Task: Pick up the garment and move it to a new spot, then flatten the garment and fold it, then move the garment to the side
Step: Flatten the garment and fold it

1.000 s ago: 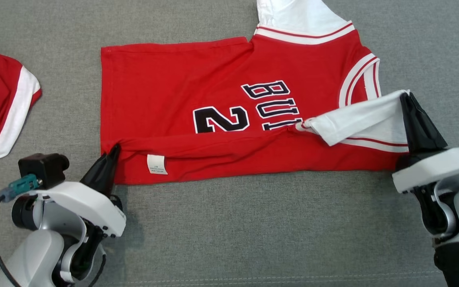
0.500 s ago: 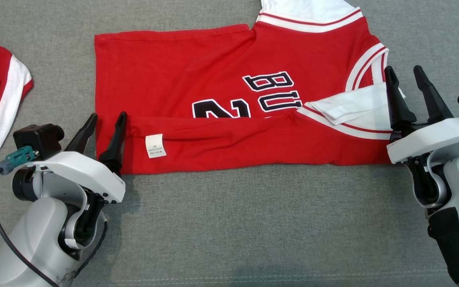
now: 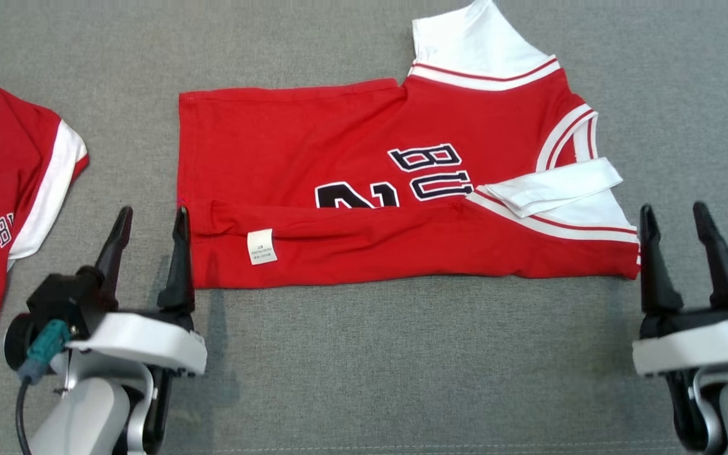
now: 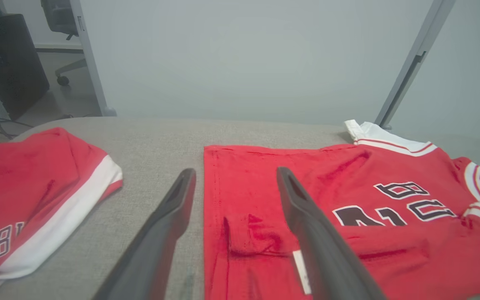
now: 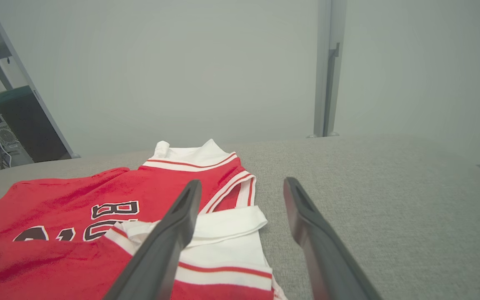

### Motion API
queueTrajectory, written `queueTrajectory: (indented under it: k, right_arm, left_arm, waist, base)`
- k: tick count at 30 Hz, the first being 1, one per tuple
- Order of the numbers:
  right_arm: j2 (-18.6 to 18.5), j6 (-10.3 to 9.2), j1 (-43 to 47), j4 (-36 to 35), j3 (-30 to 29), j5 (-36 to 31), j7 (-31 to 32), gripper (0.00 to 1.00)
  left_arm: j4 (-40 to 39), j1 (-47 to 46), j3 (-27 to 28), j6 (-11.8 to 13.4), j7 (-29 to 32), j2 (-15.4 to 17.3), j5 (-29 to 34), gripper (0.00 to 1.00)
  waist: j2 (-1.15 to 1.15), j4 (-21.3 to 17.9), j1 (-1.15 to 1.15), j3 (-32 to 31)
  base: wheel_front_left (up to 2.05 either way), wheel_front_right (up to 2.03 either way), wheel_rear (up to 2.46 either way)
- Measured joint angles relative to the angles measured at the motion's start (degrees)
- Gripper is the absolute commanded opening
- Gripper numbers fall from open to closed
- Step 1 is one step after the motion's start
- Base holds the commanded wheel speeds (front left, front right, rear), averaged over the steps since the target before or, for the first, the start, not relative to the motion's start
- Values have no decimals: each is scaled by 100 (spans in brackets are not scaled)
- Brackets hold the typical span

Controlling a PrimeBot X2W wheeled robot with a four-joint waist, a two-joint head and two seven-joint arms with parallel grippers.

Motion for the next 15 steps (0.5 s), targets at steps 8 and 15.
queueTrajectory:
  k: [8,15]
  right_arm:
    - [379,0,1408,-817,-213,-901,-1,100]
    - [566,1,2097,-899,-378,-1189,-1,100]
  left_arm:
    - [-649,1134,-67,567,-43,154,232,100]
    - [-835,1628,-103,732,-34,192,256,100]
  waist:
    - [0,-97,0,-581]
    - [0,-93,0,-1003]
  base:
    - [0,0,0]
    - [0,0,0]
